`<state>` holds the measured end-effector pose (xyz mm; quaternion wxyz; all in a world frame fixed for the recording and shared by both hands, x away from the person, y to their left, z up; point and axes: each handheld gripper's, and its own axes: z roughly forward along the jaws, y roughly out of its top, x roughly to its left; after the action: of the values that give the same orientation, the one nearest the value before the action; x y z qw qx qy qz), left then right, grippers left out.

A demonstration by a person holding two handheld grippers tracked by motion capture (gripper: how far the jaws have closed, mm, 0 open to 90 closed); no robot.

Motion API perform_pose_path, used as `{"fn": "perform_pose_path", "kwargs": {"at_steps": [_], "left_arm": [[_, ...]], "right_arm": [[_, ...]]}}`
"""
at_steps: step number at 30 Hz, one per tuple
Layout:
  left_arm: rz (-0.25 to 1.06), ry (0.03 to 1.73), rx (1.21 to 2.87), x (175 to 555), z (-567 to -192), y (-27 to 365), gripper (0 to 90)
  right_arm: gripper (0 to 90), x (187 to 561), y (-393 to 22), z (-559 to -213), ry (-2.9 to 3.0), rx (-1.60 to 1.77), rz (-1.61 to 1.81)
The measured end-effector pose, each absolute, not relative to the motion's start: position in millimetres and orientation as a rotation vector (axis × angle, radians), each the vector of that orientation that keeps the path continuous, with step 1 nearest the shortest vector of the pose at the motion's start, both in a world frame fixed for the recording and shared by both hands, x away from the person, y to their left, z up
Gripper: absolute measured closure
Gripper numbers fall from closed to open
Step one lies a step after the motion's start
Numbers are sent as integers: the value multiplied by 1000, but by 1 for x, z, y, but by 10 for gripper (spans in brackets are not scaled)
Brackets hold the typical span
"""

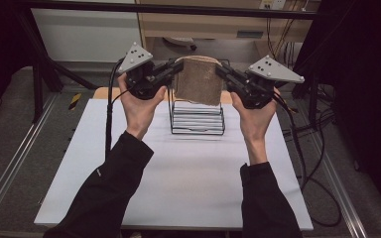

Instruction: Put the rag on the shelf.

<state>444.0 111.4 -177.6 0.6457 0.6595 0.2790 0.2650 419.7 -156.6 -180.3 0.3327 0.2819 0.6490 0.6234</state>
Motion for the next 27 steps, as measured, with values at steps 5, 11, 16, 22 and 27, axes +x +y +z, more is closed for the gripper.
{"fn": "perform_pose_path", "kwargs": {"at_steps": [5,11,16,22,27], "left_arm": [[615,634,1494,449,-171,111,827],[629,644,1489,458,-166,109,826],[624,661,1490,466,-166,107,827],[653,666,1507,479,-166,103,826],[682,667,1517,488,-164,102,826]], "right_arm": [[852,425,-155,-171,1685,733,1617],[852,436,-154,-165,1672,744,1613],[852,447,-155,-165,1666,761,1614],[852,462,-155,-166,1666,781,1597],[852,475,-154,-164,1667,788,1589]]}}
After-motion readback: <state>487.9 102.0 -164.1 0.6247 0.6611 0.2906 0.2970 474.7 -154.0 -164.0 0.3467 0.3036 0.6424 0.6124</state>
